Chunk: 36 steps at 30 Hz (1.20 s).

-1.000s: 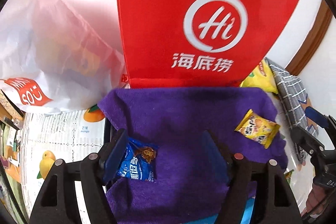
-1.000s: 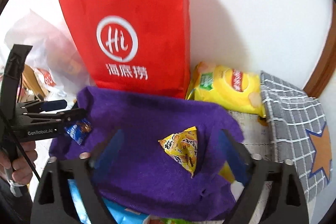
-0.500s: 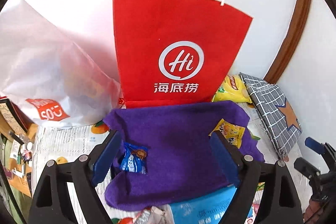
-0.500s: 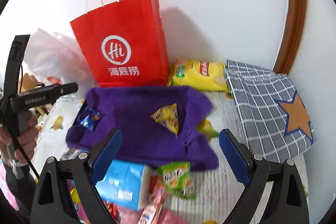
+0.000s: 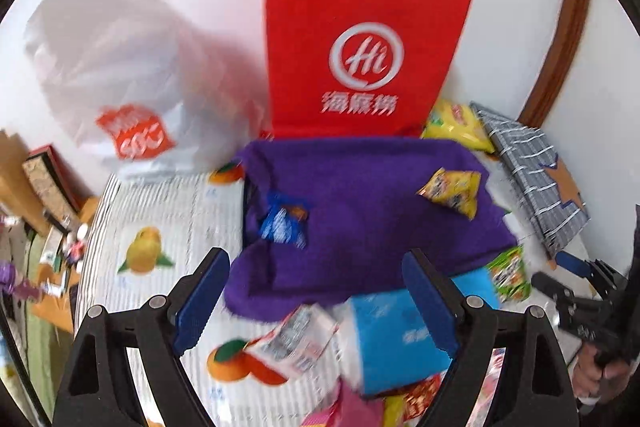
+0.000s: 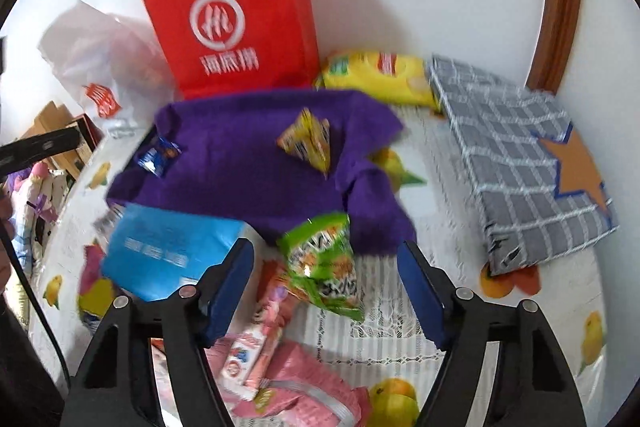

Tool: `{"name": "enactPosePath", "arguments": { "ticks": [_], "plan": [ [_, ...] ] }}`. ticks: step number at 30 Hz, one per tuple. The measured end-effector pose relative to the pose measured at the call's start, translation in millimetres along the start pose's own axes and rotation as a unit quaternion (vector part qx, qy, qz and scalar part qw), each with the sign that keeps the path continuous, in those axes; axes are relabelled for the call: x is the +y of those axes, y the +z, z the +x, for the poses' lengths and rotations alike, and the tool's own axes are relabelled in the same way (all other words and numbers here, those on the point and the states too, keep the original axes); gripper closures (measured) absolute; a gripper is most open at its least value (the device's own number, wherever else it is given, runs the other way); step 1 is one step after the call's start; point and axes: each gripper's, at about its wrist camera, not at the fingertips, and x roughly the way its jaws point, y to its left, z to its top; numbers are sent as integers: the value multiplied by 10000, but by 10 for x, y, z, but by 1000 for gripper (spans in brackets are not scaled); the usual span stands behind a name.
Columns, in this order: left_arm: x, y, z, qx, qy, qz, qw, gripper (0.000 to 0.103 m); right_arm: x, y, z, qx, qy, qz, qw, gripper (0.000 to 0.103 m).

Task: Organize snacks
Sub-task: 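Move both tools back to the pile and grasp the green chip pack with the right tool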

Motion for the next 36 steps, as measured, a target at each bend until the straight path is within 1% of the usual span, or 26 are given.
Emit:
{"name": "enactPosePath", "arguments": {
  "ticks": [5,7,8,9,11,13,17,19,22,24,28,34,36],
  "plan": [
    [243,-182,-3,74,187,-277,9994,15,-38,-12,347,314,131,54,9994,29],
    [320,-222,-8,101,231,-388,9989,15,-13,-27,471,478,130,-42,9988,30],
    [376,-246,-7,120,235,-460,9986,15,-8,-31,523,560,101,-76,9984,34],
    [411,-265,-2,133,231,-504,9984,15,-16,-40,587,695,72,-77,9975,42],
    [471,-307,20,182,227,-590,9978,15,-57,-53,646,885,159,51,9959,54],
    [512,-356,53,250,191,-671,9972,15,-90,-67,599,817,221,147,9963,54],
    [545,-473,109,429,-31,-803,9958,15,-117,-106,385,556,232,208,9980,55],
    [520,-527,87,454,-157,-829,9954,15,-144,-125,261,423,240,270,9985,55],
    [383,-593,4,421,-373,-624,9965,15,-167,-171,49,211,221,357,9989,55],
    [232,-674,-59,375,-583,-363,9969,15,-169,-214,-85,85,174,384,9991,55],
    [9,-876,-57,512,-892,10,9947,15,-113,-372,-292,-55,74,329,9994,55],
    [-94,-1173,67,815,-1064,54,9910,15,-35,-665,-505,-97,8,191,9998,55],
    [-161,-1239,113,878,-1113,165,9898,15,-21,-755,-539,-83,12,231,9997,55]
  ]
}}
